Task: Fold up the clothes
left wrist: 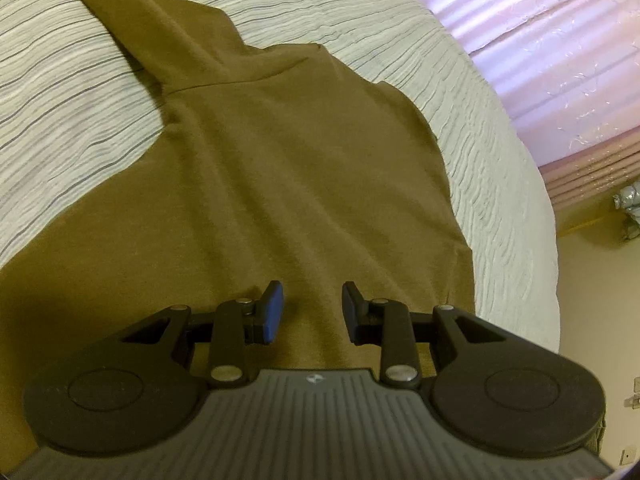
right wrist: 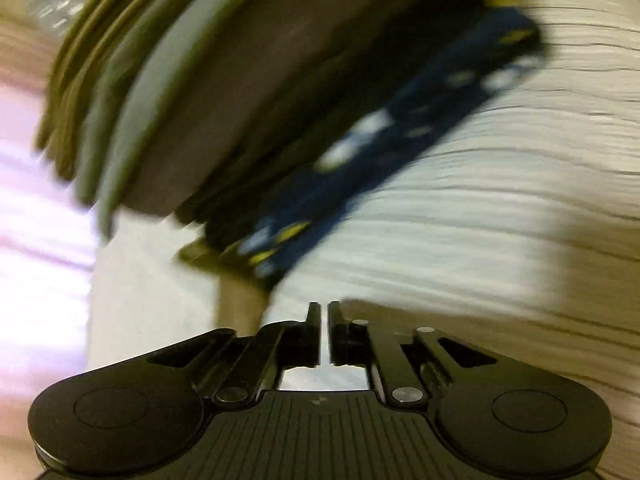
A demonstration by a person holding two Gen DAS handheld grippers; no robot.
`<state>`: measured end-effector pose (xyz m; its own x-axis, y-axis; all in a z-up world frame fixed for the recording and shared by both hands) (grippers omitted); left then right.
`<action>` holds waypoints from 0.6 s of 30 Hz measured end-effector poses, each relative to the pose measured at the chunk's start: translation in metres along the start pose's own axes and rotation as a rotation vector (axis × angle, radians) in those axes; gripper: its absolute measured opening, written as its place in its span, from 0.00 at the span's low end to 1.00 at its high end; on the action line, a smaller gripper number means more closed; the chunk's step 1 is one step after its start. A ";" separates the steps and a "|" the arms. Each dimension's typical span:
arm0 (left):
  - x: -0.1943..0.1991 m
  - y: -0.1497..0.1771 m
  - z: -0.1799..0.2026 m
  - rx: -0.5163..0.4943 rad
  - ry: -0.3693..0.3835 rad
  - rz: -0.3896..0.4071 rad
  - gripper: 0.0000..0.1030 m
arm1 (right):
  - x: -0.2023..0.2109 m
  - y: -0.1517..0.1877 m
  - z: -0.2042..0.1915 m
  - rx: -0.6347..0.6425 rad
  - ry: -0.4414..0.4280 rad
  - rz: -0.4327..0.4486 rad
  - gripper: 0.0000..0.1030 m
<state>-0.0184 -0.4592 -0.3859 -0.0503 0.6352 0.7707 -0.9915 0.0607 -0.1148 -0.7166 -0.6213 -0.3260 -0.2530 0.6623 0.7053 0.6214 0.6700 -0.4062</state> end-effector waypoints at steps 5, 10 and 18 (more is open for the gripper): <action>0.002 0.003 0.001 -0.011 0.009 -0.006 0.25 | -0.041 -0.003 -0.017 -0.006 -0.090 0.015 0.72; 0.002 0.004 0.003 -0.019 0.005 -0.005 0.26 | -0.087 -0.003 -0.034 0.081 -0.090 -0.030 0.25; 0.012 -0.007 0.007 -0.054 -0.008 0.034 0.26 | -0.003 -0.007 -0.106 0.079 0.006 -0.033 0.01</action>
<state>-0.0127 -0.4575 -0.3712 -0.0854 0.6312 0.7709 -0.9814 0.0805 -0.1746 -0.6421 -0.6636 -0.2635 -0.2683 0.6373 0.7223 0.5524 0.7161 -0.4266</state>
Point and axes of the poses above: each gripper's, at about its wrist camera, not at the fingertips, and x roughly against the way its jaws point, z to its right, y to its underside, the point moved 1 cm from there along -x, roughly the way its jaws point, and after that the axes turned 15 degrees about x, right-handed, at the moved point
